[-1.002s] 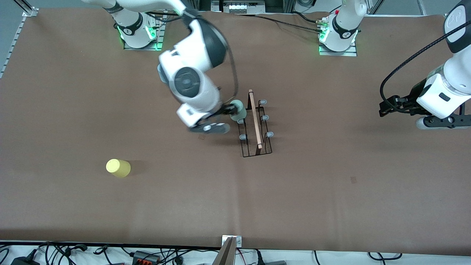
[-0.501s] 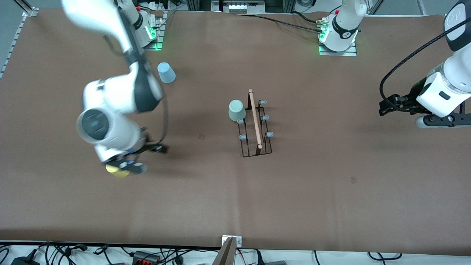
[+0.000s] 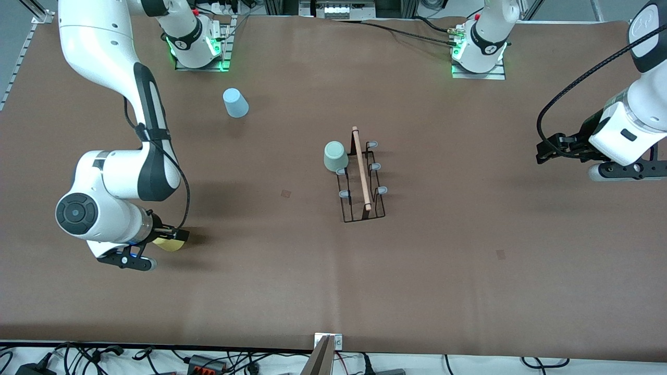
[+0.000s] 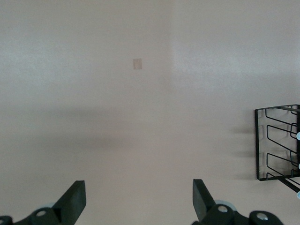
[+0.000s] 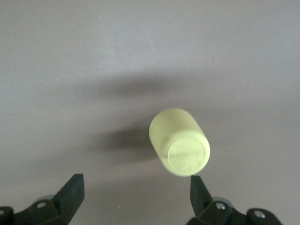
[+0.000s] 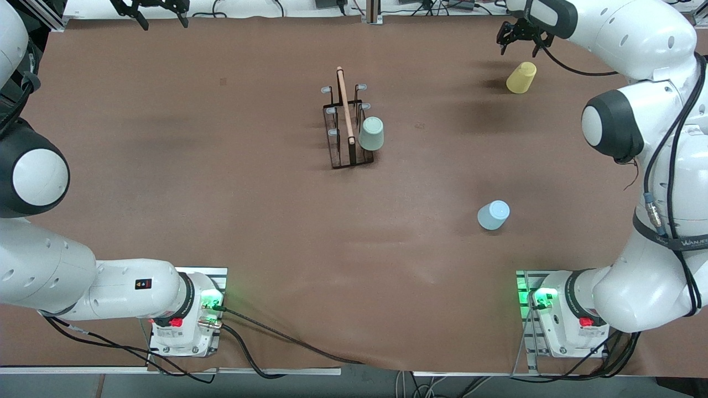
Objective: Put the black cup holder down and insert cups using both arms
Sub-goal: 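Grasp the yellow cup with the right gripper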
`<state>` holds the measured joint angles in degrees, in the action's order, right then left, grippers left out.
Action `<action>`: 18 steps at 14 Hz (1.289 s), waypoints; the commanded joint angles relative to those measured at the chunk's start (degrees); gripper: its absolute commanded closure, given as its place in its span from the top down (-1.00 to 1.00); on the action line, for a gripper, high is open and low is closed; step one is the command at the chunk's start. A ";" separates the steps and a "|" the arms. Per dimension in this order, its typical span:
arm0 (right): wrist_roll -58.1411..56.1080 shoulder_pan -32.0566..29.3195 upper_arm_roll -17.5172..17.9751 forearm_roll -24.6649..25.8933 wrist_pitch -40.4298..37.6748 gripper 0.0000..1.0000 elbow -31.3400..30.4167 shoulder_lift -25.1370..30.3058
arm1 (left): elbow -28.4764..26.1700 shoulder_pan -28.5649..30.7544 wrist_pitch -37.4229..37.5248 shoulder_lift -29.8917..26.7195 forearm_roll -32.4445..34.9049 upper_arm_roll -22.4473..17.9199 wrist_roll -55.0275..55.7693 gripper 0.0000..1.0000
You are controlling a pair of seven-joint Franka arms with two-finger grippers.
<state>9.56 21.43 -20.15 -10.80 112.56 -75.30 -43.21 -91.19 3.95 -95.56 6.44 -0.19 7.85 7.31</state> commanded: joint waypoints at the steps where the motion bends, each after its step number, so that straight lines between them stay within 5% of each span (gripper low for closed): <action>1: -9.08 -3.40 0.90 -0.27 3.62 1.00 0.15 -1.44 | -1.10 -0.08 0.46 -1.43 0.98 0.06 -1.16 1.00; 9: -16.86 -5.79 1.17 -8.62 4.69 1.00 -0.99 -3.90 | -1.10 -0.26 0.64 -1.43 0.98 0.06 -1.25 1.00; 18: -18.17 -5.79 1.17 -7.92 3.99 1.00 -1.69 -4.70 | -1.01 -0.61 0.64 -1.43 0.98 0.06 -1.16 1.00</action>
<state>-7.10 16.31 -19.58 -18.04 116.58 -76.95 -47.97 -91.19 3.66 -95.33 6.41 -0.19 7.90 7.26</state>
